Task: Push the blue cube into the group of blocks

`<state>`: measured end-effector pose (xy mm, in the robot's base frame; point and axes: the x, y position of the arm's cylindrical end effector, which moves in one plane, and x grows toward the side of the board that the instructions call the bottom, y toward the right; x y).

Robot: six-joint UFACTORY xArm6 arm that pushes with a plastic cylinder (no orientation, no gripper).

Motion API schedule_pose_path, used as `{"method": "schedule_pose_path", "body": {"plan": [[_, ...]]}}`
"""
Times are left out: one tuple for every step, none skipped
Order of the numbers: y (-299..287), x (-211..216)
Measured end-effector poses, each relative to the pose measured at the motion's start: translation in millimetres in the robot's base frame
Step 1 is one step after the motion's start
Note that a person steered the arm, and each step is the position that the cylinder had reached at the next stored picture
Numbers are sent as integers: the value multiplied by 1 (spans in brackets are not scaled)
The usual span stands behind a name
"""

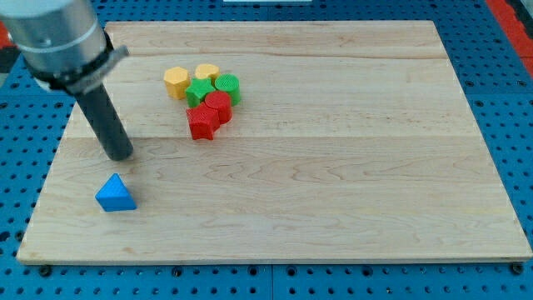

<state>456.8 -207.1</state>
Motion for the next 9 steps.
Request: {"method": "schedule_pose_path", "body": {"plan": [[-14,0],[-52,3],[-88,-8],[-59,-29],[-15,-33],[35,-33],[58,-35],[67,-45],[50,-54]]}}
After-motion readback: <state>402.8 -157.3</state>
